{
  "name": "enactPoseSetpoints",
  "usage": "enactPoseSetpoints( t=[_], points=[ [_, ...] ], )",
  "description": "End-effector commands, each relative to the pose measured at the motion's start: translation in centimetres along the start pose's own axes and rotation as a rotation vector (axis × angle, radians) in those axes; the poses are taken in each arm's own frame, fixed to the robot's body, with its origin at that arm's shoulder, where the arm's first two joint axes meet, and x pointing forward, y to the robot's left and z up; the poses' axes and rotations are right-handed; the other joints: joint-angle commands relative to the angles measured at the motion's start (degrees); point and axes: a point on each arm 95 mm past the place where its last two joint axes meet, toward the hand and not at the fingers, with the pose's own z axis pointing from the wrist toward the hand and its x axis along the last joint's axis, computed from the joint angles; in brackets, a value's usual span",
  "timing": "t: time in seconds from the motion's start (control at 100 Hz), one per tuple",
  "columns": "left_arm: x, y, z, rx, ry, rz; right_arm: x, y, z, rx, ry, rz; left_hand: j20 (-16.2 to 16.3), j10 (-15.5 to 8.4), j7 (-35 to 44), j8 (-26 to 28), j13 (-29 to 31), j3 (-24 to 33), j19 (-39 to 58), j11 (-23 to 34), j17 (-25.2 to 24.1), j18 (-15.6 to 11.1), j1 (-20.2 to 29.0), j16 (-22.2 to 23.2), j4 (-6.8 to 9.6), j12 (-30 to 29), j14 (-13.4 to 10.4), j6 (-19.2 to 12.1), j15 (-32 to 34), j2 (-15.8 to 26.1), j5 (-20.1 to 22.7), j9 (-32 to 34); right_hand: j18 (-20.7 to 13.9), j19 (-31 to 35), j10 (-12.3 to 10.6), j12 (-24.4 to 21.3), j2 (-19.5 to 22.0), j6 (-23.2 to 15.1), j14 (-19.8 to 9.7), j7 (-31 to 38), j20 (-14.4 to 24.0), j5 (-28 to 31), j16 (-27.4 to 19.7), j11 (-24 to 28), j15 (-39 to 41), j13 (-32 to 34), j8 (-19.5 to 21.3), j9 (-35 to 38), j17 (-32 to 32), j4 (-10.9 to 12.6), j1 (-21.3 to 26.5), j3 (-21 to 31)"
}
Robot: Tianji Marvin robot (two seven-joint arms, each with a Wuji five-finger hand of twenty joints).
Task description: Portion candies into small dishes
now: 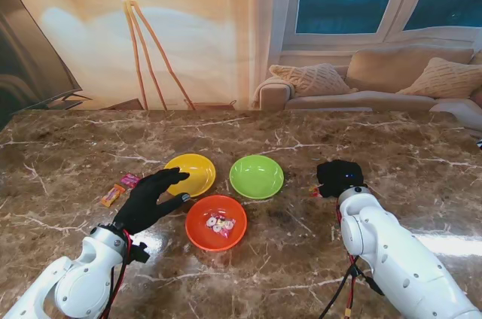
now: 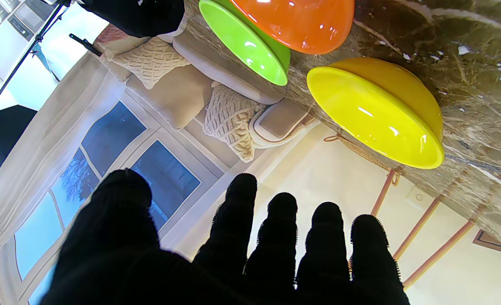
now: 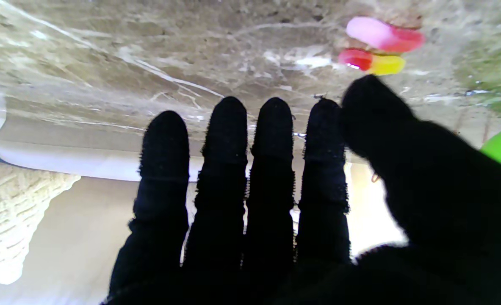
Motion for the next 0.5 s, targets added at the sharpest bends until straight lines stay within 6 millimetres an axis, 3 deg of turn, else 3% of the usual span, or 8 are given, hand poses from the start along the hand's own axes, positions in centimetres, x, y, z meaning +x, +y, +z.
enactPoseSetpoints(
  t=[0.0, 0.11, 0.24, 0.49],
  points=[
    [-0.2, 0.2, -0.1, -0.007, -0.008, -0.002, -0.3, -1.0, -0.4, 0.032, -0.004, 0.001, -0.8, 0.2, -0.3, 0.4, 0.4, -1.3, -1.6, -0.8, -0.8, -0.4, -1.4, -0.5, 0.53, -0.7, -0.4, 0.0, -0.3, 2.1, 0.7, 0.1, 0.5, 1.8, -1.2, 1.7, -0.9, -1.9, -0.9, 1.5, 0.9, 1.5, 1.2, 0.9, 1.1, 1.9, -1.1, 1.2, 0.2, -0.7, 1.7, 3.8],
    [-0.2, 0.2, -0.1, -0.006, -0.008, -0.001, -0.2, -1.4, -0.5, 0.042, -0.001, 0.005, -0.8, 0.1, -0.3, 0.4, 0.4, -1.3, -1.6, -0.9, -0.8, -0.4, -1.4, -0.5, 0.52, -0.8, -0.4, 0.0, -0.3, 2.1, 0.7, 0.0, 0.5, 1.8, -1.2, 2.5, -1.0, -2.1, -0.9, 1.2, 0.8, 1.9, 1.3, 0.3, 1.0, 1.9, -1.9, 1.6, 0.1, -0.8, 2.5, 6.1],
    [-0.2, 0.2, -0.2, -0.002, -0.008, 0.001, -0.1, -1.9, -0.5, 0.061, 0.004, 0.005, -0.9, 0.1, -0.4, 0.4, 0.4, -1.3, -1.7, -0.9, -0.8, -0.4, -1.4, -0.5, 0.51, -0.8, -0.3, 0.0, -0.3, 2.2, 0.7, 0.0, 0.3, 1.5, -0.9, 3.0, -0.5, -1.1, -0.7, -0.1, 0.7, 1.5, 1.2, -0.8, 0.7, 1.4, -4.9, 1.3, -0.2, -1.0, 3.0, 6.4],
    [-0.2, 0.2, -0.1, -0.004, -0.007, -0.001, 0.2, -2.5, -0.8, 0.071, 0.002, 0.01, -0.9, 0.2, -0.3, 0.4, 0.3, -1.3, -1.7, -0.9, -0.8, -0.3, -1.4, -0.5, 0.5, -0.8, -0.5, 0.0, -0.3, 2.2, 0.7, 0.0, 0.5, 1.4, -0.8, 3.4, -0.8, -0.5, -0.6, -0.1, 0.7, 1.6, 1.4, -1.0, 0.9, 1.5, -6.7, 1.6, -0.2, -1.1, 2.8, 6.5]
  ],
)
